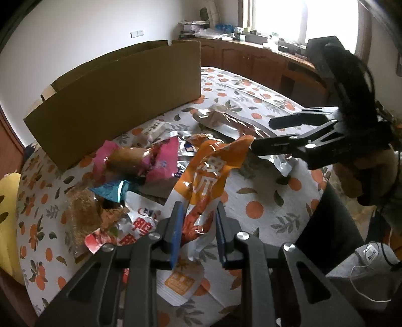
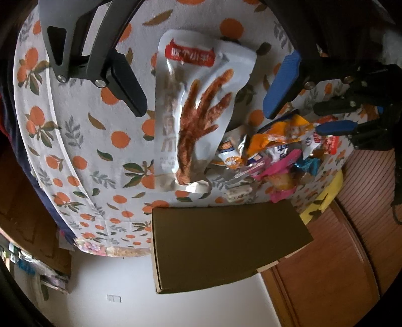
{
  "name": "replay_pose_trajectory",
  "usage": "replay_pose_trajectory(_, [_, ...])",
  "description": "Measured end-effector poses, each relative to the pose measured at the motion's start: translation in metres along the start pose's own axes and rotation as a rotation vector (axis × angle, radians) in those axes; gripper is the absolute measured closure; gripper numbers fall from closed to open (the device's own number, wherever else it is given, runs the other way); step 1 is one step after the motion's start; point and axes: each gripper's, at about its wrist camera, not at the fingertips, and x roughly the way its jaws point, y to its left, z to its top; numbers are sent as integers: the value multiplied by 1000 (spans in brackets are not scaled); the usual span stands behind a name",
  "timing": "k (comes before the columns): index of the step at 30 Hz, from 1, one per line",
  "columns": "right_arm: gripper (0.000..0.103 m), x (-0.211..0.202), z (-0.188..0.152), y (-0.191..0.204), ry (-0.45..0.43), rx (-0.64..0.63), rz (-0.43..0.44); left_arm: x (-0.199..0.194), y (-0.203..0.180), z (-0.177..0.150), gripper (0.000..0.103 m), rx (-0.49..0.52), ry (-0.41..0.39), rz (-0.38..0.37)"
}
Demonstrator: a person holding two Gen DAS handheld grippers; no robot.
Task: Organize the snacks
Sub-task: 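Reach the right tool to the white chicken-feet pouch while the left tool reaches the orange pouch, then close the right tool on the white pouch while the left tool grasps the orange pouch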
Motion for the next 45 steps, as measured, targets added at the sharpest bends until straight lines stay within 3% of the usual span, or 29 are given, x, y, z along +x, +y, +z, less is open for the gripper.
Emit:
replay_pose_trajectory(5, [24, 13, 10, -6, 30, 21, 13, -6, 12, 3, 89, -31, -22, 8])
replay_pose_trajectory(6, [25, 16, 11, -6, 37, 14, 1, -6, 14, 4, 96, -36, -25, 7])
replay_pose_trajectory(9, [26, 23, 16, -2, 41, -22, -39, -9, 16, 5, 99, -41, -32, 7])
replay_pose_trajectory(14, [27, 35, 20, 8, 53, -96, -110, -6, 17, 7, 97, -19, -23, 36])
replay_pose_trajectory(17, [35, 37, 20, 10, 57, -118, -146, 1, 18, 9, 91, -5, -7, 54])
replay_pose_trajectory(23, [37, 34, 20, 5, 65, -117, -127, 6, 17, 10, 90, 2, 1, 48])
replay_pose_trajectory(30, [39, 24, 14, 0, 42, -75, -94, -4, 16, 6, 103, -24, -37, 48])
replay_pose_trajectory(45, [55, 10, 15, -1, 25, -55, -29, -34, 28, 6, 103, -96, -112, 19])
